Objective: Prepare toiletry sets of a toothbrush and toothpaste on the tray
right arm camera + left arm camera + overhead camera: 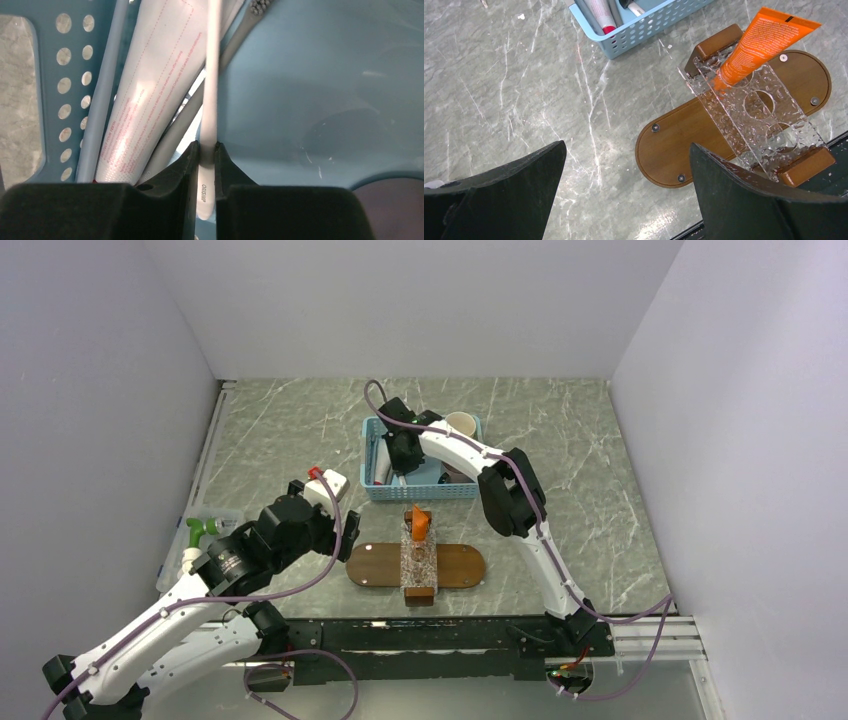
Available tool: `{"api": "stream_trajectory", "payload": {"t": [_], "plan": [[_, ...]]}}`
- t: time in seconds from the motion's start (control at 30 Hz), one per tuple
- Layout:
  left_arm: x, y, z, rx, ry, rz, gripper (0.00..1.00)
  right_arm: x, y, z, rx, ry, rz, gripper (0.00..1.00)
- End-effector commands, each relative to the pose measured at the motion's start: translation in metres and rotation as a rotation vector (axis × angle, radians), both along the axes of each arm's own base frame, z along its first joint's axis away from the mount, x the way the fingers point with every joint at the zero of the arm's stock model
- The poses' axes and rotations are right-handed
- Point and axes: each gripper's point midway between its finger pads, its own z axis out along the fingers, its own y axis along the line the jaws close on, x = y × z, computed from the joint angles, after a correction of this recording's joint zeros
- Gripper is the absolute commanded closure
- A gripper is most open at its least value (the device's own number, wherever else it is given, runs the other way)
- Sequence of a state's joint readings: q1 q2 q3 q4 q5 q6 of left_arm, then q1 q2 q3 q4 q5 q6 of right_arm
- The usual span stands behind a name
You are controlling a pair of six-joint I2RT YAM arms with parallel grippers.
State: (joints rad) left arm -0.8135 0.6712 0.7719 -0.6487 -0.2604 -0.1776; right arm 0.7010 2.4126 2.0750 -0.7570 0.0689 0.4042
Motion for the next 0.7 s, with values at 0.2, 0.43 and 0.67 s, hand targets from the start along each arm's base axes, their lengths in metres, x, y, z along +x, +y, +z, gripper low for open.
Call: {"api": "stream_trajectory", "payload": {"t": [0.2, 0.43, 0.67], "plan": [[0.003, -0.001, 0.016, -0.043, -0.045, 0.010, 0.00, 0.013, 0.005, 0.028, 0.055, -0.083, -0.003, 1.00], [0.003, -0.003, 0.017, -0.052, -0.040, 0.009, 0.01, 0.023, 0.002, 0.074, 0.099, -0.194, -0.019, 1.00], [0.009, -0.008, 0.032, -0.050, -0.063, 0.001, 0.01, 0.027, -0.001, 0.130, 0.165, -0.313, -0.025, 1.00]]}}
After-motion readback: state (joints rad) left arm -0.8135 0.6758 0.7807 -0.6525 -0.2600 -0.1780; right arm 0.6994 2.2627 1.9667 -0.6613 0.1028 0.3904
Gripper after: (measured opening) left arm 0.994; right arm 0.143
